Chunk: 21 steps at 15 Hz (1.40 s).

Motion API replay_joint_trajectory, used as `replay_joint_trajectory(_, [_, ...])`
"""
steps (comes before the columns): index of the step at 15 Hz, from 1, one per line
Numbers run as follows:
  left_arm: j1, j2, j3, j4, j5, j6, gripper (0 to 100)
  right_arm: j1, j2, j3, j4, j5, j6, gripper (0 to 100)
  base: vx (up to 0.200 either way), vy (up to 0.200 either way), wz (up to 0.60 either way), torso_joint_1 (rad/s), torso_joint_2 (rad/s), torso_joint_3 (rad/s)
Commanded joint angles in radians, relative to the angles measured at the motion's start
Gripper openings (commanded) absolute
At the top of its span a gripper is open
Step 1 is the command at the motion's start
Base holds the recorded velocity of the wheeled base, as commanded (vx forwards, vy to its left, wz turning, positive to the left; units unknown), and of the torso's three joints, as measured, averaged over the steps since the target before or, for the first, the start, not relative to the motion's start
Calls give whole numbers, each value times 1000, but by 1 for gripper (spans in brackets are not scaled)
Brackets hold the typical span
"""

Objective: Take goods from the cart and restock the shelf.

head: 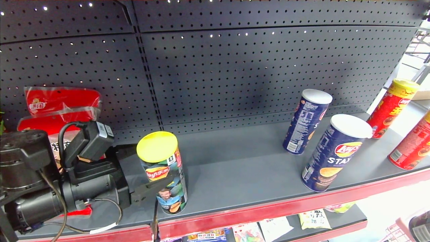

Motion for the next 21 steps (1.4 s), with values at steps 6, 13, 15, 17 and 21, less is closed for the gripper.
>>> replay_joint_trajectory(6, [31, -167, 89, 6, 37, -40, 100, 5, 11, 3, 2, 5, -1, 0, 0, 0, 0, 0, 0, 0])
replay_joint_trajectory(13, [29, -640, 27, 686, 368, -81, 100, 9, 51, 8, 8, 17, 7, 0, 0, 0, 0, 0, 0, 0])
replay_joint_trajectory(15, [29, -753, -91, 1005, 370, -83, 100, 6, 51, 6, 6, 42, 12, 0, 0, 0, 0, 0, 0, 0])
replay_joint_trajectory(17, [32, -815, -184, 1229, 397, -114, 100, 8, 49, -8, 14, 45, 10, 0, 0, 0, 0, 0, 0, 0])
replay_joint_trajectory(21, [31, -847, -189, 1201, 447, -186, 100, 34, 49, 8, 13, 62, 7, 0, 0, 0, 0, 0, 0, 0])
